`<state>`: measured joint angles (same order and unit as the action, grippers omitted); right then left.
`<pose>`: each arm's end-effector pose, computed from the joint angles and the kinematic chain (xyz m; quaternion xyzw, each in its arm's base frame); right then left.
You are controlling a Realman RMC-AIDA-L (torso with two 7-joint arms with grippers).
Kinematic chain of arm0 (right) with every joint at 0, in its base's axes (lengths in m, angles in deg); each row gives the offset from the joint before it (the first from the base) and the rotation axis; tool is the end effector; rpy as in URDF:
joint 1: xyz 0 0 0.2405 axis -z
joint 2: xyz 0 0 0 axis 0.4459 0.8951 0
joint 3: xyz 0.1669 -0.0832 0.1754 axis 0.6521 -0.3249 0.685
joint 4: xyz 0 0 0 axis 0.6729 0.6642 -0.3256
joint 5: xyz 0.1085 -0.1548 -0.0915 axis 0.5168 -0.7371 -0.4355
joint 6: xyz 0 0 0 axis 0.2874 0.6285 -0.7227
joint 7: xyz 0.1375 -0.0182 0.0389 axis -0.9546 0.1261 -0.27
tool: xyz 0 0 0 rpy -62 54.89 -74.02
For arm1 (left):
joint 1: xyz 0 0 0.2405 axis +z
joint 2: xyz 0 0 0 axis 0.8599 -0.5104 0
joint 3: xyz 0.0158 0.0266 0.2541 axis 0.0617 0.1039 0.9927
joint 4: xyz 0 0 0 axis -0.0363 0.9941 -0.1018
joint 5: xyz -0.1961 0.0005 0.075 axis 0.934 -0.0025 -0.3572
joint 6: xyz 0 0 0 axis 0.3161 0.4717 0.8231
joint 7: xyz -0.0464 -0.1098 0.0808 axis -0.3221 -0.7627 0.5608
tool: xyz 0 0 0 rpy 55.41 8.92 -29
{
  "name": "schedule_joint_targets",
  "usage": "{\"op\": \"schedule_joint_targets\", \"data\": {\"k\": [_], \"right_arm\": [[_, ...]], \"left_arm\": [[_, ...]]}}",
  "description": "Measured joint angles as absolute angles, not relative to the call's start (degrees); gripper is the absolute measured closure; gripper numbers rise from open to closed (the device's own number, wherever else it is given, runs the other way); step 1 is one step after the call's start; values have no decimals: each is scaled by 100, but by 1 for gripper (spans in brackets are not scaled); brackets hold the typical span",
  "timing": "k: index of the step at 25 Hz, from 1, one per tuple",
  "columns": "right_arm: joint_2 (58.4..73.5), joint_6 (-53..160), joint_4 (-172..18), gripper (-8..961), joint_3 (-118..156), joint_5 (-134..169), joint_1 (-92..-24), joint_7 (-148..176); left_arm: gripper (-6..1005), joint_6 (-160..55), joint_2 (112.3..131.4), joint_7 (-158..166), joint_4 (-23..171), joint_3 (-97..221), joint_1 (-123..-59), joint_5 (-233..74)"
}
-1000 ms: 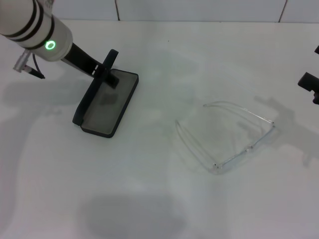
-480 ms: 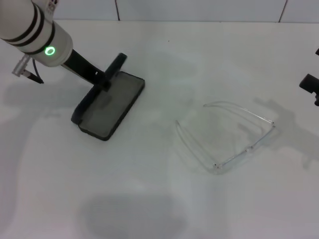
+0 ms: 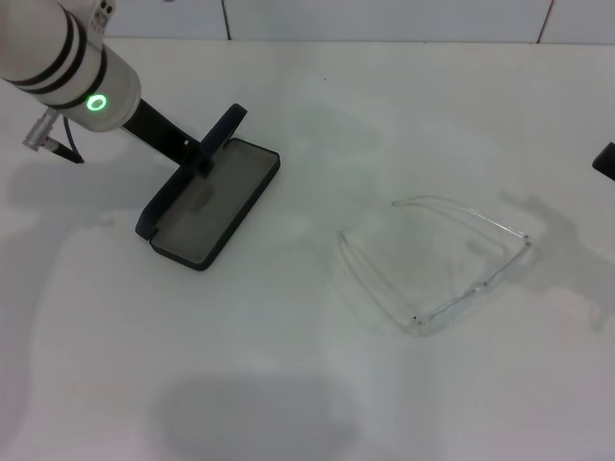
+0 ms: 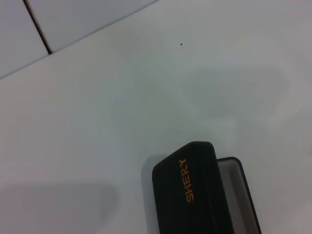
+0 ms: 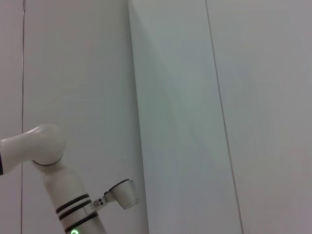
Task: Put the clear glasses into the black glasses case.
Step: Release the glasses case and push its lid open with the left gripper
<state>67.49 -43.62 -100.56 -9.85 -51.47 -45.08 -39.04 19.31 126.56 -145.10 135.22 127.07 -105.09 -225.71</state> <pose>0.2914 0.2718 0.0673 -0.8365 0.0977 0.4626 0.2771 -0.1785 0.4112 0.0040 -0.8815 -0.3665 0.1613 0.2504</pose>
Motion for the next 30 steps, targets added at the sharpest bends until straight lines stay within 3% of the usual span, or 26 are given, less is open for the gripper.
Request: {"op": "schedule_joint_targets", "data": {"k": [14,19,24,30], "right_arm": [[6749,-4570,-10051,68,-828,-5004,-4291,-3892],[6749,-4664,-9939,68,-753,-4999,-4258,-3858],[6749,-4727,-9908,69,-754,-4998,-4251,-3838],[6749,-4763,-9905,68,-756,-4997,-4232,-3838]], "left_arm": [[729,2271,12663,-14490,14706,13317,-10174,-22382],[906,2416,12664,-14556,15206,13579,-9943,-22384],[948,2424,12669,-14770,15254,13595,-9920,-22420],[743,2431,12671,-14787,15312,13807,-9902,-22429]]}}
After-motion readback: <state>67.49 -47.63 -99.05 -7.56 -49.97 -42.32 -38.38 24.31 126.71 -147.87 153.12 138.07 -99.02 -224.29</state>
